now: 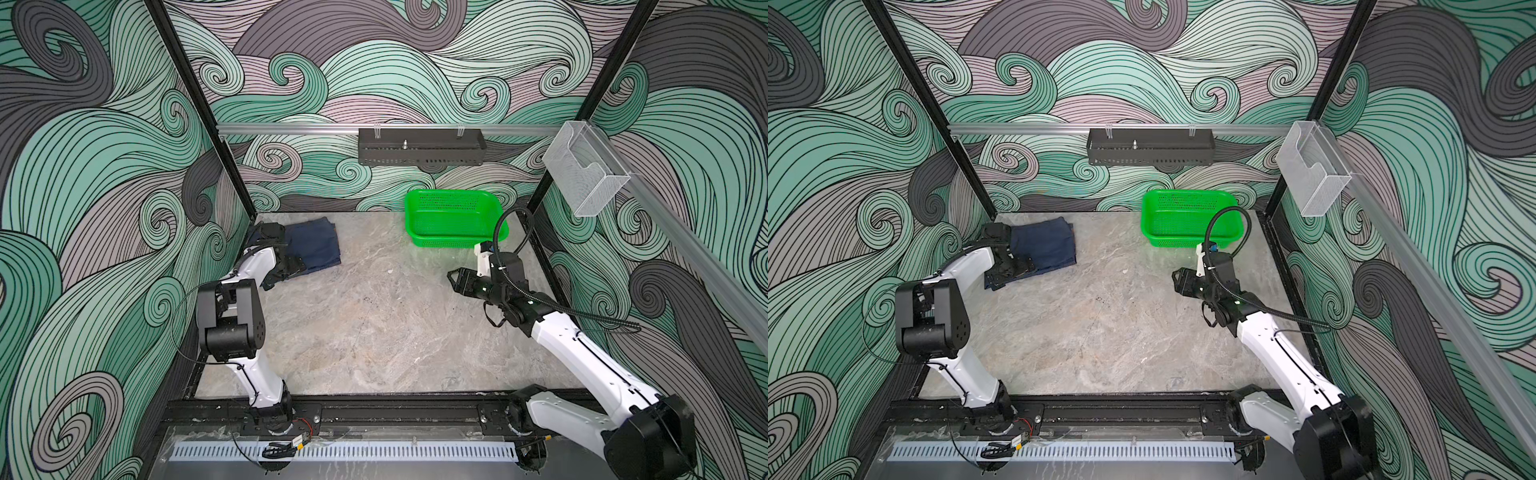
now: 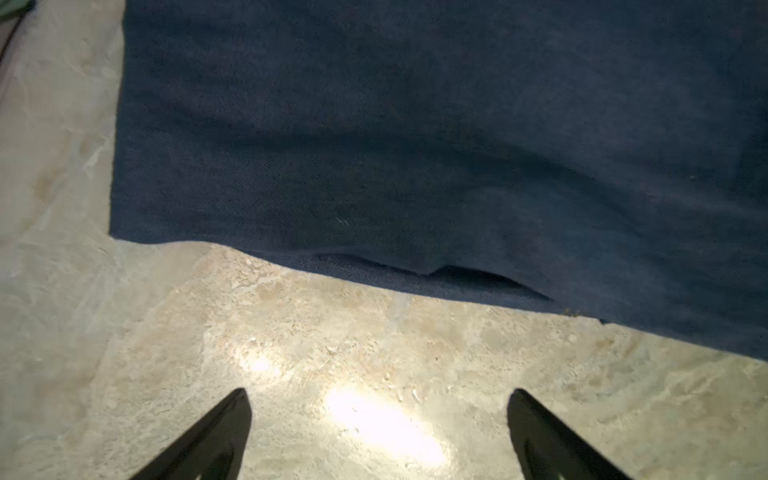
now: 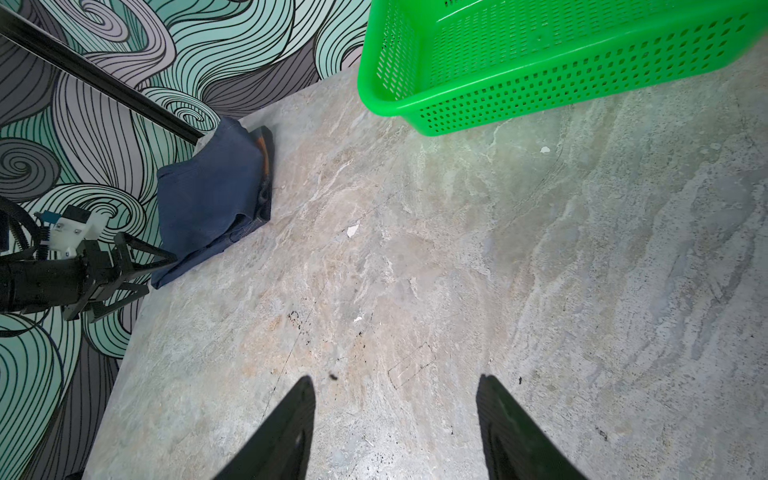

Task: Fold and stack the trousers
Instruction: 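Drag the folded jeans with the left gripper toward the far corner nearest it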

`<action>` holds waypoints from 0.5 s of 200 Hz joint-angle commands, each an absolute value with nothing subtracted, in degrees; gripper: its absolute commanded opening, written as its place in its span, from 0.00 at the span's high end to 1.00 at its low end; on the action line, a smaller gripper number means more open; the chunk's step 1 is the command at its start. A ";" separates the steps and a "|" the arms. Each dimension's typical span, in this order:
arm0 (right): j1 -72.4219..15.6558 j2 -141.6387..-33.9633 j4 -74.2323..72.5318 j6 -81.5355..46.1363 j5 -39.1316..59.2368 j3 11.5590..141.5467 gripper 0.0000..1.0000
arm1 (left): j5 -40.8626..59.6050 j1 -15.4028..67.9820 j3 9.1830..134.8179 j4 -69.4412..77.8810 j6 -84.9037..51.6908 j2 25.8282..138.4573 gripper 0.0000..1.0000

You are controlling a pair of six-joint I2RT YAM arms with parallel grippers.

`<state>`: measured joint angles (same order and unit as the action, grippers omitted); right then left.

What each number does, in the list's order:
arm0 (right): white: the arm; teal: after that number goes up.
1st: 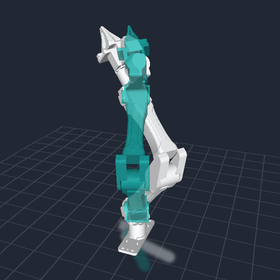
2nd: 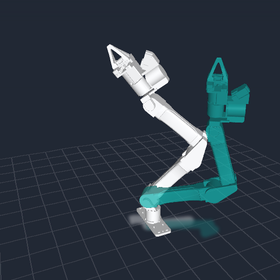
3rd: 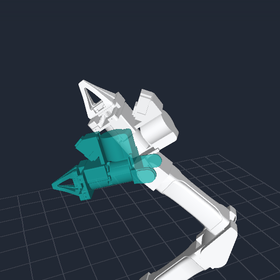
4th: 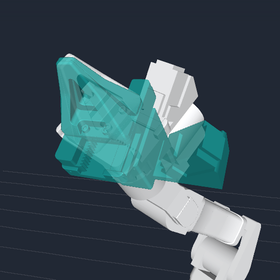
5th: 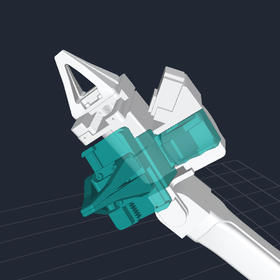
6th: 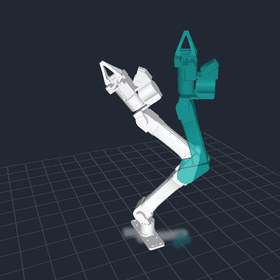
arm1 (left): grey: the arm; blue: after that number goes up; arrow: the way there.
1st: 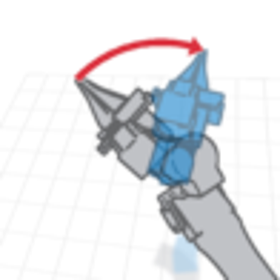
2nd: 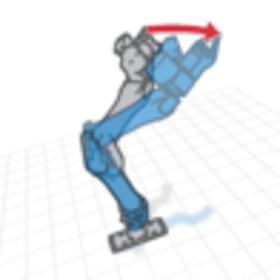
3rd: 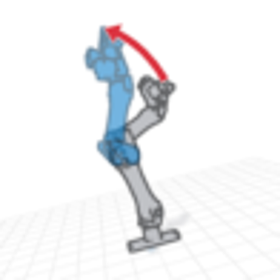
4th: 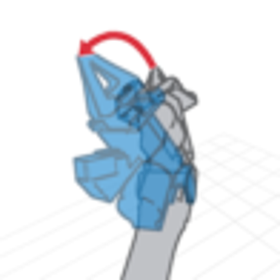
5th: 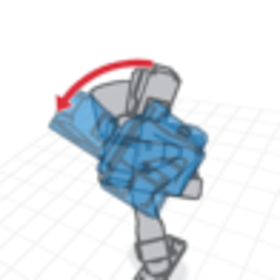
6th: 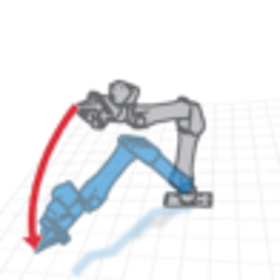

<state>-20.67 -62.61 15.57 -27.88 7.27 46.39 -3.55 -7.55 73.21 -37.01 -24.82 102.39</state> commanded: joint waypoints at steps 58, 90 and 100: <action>-20.84 -64.04 14.42 -27.00 6.13 46.22 0.37 | -3.37 -10.97 81.31 -35.78 -25.88 115.98 0.03; -20.83 -64.92 14.26 -26.25 6.22 46.62 0.37 | -5.42 -12.71 87.38 -36.92 -23.51 119.93 0.03; -20.80 -65.05 14.32 -25.98 6.17 46.75 0.37 | -5.94 -12.98 90.94 -38.39 -22.20 121.66 0.03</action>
<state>-20.67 -64.34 15.18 -27.35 6.85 45.80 -3.42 -11.35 84.36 -35.97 -24.95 118.21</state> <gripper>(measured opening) 0.631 0.968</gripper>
